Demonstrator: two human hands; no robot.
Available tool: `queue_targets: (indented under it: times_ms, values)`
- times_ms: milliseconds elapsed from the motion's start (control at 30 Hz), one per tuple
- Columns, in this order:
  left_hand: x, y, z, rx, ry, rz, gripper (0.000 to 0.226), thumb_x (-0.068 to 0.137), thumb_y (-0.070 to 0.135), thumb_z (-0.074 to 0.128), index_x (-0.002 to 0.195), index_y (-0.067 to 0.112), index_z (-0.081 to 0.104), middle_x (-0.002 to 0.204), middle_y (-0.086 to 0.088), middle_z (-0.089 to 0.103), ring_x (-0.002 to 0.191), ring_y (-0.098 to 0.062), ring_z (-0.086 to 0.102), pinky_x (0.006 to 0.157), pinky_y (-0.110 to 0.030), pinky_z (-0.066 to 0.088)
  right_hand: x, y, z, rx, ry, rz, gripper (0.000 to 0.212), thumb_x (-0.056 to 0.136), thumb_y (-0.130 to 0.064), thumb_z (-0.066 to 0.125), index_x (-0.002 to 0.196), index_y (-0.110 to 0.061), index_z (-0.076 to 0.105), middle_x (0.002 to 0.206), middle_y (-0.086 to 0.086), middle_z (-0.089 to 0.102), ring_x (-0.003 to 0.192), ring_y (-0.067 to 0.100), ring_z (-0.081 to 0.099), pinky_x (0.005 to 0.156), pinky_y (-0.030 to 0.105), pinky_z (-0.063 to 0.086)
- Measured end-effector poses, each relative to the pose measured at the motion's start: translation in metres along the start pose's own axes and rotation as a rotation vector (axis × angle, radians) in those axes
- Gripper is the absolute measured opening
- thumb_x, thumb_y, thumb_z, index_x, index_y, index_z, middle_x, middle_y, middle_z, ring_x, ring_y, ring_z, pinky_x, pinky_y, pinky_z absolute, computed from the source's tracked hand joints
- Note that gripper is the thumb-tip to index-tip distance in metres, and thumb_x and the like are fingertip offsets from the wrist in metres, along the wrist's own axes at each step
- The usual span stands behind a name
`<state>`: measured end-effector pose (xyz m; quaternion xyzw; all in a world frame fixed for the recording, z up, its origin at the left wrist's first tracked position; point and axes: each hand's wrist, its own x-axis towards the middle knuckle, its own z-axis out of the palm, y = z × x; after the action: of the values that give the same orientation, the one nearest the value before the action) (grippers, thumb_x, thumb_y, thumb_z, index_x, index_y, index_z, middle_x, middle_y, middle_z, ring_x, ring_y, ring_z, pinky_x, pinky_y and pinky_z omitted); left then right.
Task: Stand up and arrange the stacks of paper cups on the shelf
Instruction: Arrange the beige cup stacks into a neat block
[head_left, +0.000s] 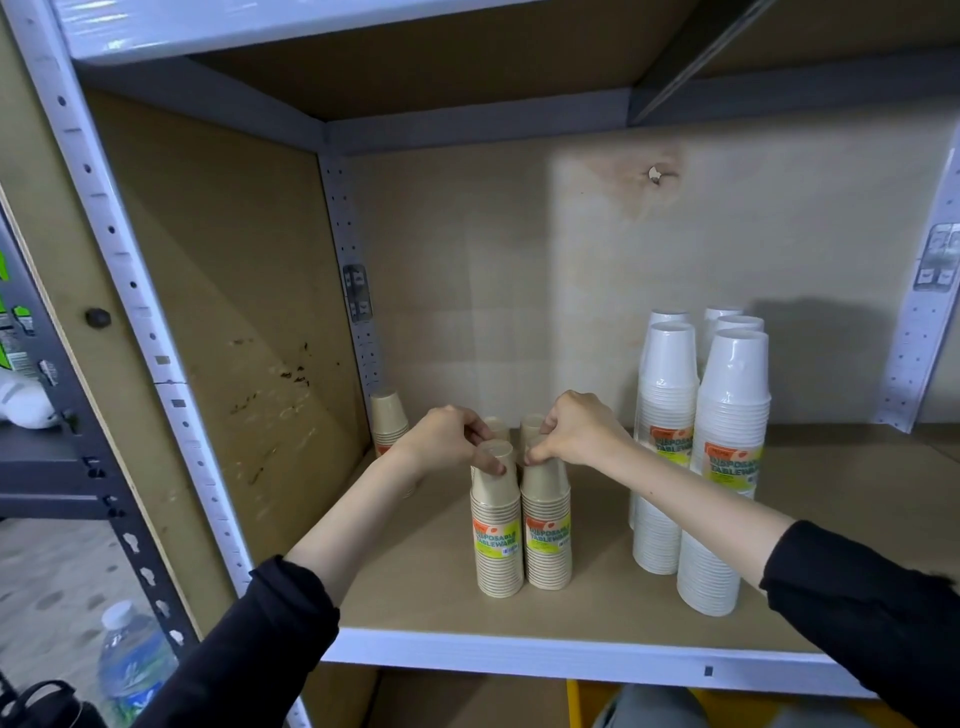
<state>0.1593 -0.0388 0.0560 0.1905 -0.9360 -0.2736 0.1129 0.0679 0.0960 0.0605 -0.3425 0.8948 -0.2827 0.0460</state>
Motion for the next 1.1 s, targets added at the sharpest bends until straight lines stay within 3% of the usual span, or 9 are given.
queue_targets:
  times_ms: [133, 300, 433, 633, 900, 1100]
  values:
    - [0.0, -0.001, 0.001, 0.001, 0.008, 0.004, 0.043, 0.066, 0.021, 0.082, 0.104, 0.009, 0.067, 0.088, 0.001, 0.058, 0.081, -0.012, 0.052, 0.053, -0.002, 0.036, -0.001, 0.001, -0.001, -0.006, -0.001, -0.003, 0.049, 0.063, -0.03, 0.081, 0.098, 0.001, 0.068, 0.099, 0.013, 0.069, 0.08, 0.021, 0.056, 0.062, 0.024, 0.038]
    - [-0.001, -0.001, 0.0, 0.031, -0.013, 0.024, 0.046, 0.067, 0.02, 0.082, 0.107, 0.009, 0.065, 0.092, 0.001, 0.058, 0.086, -0.013, 0.053, 0.069, -0.017, 0.042, -0.003, -0.001, -0.004, -0.006, -0.012, -0.014, 0.049, 0.063, -0.032, 0.081, 0.097, 0.0, 0.069, 0.089, 0.009, 0.063, 0.08, 0.02, 0.054, 0.063, 0.024, 0.038]
    - [-0.002, -0.002, 0.0, 0.043, -0.023, 0.036, 0.045, 0.067, 0.017, 0.081, 0.108, 0.008, 0.064, 0.094, 0.001, 0.058, 0.087, -0.013, 0.054, 0.078, -0.021, 0.043, -0.002, -0.004, -0.006, 0.0, -0.004, -0.041, 0.049, 0.064, -0.031, 0.08, 0.097, 0.003, 0.07, 0.1, 0.013, 0.07, 0.08, 0.021, 0.056, 0.065, 0.025, 0.04]
    - [-0.002, 0.0, 0.0, 0.055, -0.017, 0.043, 0.045, 0.067, 0.016, 0.081, 0.107, 0.007, 0.065, 0.093, 0.0, 0.059, 0.086, -0.014, 0.055, 0.079, -0.023, 0.046, -0.003, -0.005, -0.007, -0.048, 0.02, -0.062, 0.05, 0.065, -0.023, 0.079, 0.105, 0.005, 0.067, 0.114, 0.016, 0.068, 0.105, 0.03, 0.063, 0.087, 0.035, 0.054]
    - [-0.003, 0.001, -0.001, 0.057, -0.025, 0.059, 0.046, 0.068, 0.013, 0.08, 0.111, 0.006, 0.064, 0.092, 0.0, 0.058, 0.085, -0.013, 0.053, 0.071, -0.017, 0.044, -0.007, -0.005, -0.008, -0.058, 0.027, -0.056, 0.049, 0.067, -0.017, 0.076, 0.108, 0.008, 0.064, 0.114, 0.021, 0.067, 0.109, 0.032, 0.062, 0.09, 0.038, 0.054]
    - [-0.002, -0.009, -0.011, 0.042, -0.045, 0.04, 0.044, 0.069, 0.019, 0.08, 0.11, 0.01, 0.064, 0.091, 0.002, 0.059, 0.083, -0.01, 0.054, 0.074, -0.016, 0.043, -0.002, -0.014, -0.012, -0.016, 0.072, -0.055, 0.04, 0.069, -0.016, 0.071, 0.103, 0.005, 0.067, 0.112, 0.018, 0.068, 0.108, 0.03, 0.063, 0.086, 0.034, 0.054]
